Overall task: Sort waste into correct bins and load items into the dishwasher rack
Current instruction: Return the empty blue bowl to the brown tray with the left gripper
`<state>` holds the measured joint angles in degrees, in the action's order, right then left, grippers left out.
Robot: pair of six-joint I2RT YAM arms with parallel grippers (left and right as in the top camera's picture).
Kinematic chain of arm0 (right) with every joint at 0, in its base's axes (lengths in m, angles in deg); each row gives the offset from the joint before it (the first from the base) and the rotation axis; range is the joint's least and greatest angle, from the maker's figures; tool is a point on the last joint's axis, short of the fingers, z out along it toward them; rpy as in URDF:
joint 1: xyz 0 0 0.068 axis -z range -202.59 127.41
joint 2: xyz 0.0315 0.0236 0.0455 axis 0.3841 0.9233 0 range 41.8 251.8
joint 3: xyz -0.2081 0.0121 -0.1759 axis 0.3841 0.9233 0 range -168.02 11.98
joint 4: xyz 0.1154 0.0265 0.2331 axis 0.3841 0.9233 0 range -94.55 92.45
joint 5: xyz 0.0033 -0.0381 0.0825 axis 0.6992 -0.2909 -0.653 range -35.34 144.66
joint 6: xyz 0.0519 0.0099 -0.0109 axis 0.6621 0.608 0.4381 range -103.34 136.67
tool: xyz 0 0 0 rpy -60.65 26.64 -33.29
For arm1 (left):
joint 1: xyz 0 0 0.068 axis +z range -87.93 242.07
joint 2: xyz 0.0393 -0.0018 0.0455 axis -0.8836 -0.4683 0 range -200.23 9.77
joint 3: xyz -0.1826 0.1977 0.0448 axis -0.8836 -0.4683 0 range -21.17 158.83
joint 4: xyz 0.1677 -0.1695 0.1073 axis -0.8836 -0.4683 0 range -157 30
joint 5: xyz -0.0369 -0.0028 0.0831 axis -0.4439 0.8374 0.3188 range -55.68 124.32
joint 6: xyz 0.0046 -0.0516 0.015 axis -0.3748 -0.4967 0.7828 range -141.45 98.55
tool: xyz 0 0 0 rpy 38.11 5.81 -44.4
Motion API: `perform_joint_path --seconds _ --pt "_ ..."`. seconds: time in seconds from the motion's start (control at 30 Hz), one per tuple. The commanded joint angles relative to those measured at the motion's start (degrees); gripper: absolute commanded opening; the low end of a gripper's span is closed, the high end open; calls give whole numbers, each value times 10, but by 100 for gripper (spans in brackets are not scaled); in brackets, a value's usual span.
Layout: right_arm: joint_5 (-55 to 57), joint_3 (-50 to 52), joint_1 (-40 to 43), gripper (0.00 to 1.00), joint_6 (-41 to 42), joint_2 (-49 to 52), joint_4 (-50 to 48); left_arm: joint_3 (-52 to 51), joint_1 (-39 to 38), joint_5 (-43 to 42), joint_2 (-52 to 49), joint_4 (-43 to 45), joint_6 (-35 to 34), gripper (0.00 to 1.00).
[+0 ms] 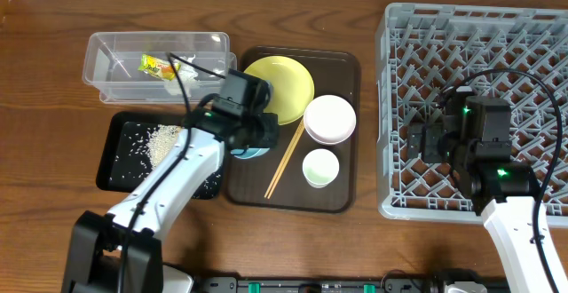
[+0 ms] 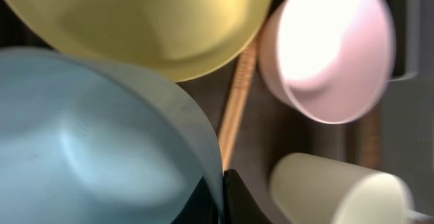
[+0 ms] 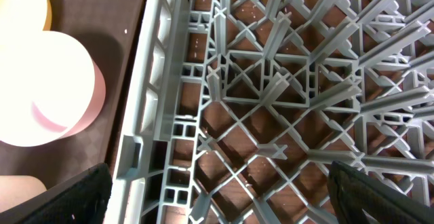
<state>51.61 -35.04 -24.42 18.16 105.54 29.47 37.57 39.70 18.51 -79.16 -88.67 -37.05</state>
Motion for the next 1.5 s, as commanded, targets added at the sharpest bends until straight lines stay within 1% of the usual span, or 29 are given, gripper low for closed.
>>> perform_joint_path --seconds 0.0,0.33,0.53,0.83,1.0,1.07,1.13,1.2,1.3,1.47 --pt "-2 -10 0 99 8 3 -2 1 -12 84 -17 -2 14 7" --pt "-2 -10 0 99 8 3 -2 1 -18 83 -50 16 14 8" --pt "-2 -10 0 99 8 3 -2 1 -18 43 -53 27 14 9" --pt "-2 -10 0 99 8 3 -2 1 -19 42 -53 26 14 10" --pt "-2 -10 0 99 8 3 -2 1 -19 -4 -53 31 14 10" --pt "-2 -10 0 99 8 3 -2 1 -19 -18 -53 35 14 17" --pt "-2 -10 0 99 8 3 -2 1 -19 -17 -53 36 15 27" --pt "-2 -10 0 99 8 3 -2 1 -19 -17 -53 35 19 29" --pt "-2 -10 0 99 8 3 -2 1 -19 -17 -51 35 30 35" --pt "-2 -10 0 99 8 3 -2 1 -18 -15 -33 35 50 40"
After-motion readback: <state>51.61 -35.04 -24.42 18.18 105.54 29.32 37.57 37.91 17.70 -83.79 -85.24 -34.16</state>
